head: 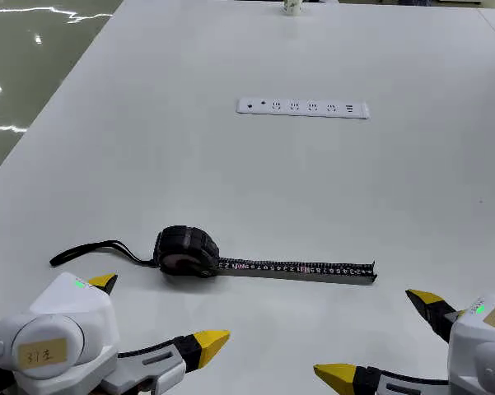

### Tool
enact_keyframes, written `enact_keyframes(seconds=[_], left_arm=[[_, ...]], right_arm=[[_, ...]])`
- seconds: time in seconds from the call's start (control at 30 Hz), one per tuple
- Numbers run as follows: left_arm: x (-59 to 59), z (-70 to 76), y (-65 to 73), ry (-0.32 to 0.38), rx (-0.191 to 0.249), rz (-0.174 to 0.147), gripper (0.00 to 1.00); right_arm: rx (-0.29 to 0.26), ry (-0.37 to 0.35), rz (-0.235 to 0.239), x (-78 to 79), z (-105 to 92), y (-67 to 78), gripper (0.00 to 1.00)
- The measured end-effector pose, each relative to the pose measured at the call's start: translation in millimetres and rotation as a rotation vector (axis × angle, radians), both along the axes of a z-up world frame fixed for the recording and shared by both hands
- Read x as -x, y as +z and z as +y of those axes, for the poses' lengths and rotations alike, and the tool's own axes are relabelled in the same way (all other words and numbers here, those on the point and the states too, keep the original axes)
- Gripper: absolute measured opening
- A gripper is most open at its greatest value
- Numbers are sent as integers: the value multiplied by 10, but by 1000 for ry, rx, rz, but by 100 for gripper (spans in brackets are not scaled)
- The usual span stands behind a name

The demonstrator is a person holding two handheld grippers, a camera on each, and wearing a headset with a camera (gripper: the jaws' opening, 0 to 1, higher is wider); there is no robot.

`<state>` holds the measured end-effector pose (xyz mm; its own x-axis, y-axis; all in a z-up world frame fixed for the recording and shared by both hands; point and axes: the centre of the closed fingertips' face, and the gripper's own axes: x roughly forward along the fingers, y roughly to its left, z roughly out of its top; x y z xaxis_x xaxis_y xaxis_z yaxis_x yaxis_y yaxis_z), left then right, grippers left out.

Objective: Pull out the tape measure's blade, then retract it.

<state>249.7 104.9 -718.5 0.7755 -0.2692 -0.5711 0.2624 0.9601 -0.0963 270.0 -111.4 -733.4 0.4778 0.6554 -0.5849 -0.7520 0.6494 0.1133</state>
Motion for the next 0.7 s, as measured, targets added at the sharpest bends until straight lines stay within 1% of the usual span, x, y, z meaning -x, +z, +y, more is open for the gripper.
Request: enact_keyframes(seconds=[0.17,0.33,0.4,0.7], left_arm=[[-50,6,12,-2,-1,1,99],[-99,1,5,-8,-9,5,99],[-115,2,1,-8,-8,7,99],[-218,36,-14,16,-3,21,98]], right_arm=[[7,21,1,-25,-23,-21,99],[1,58,16,-25,-44,-46,99],[7,69,21,-27,-49,-59,99],[10,134,35,-84,-55,-110,99]])
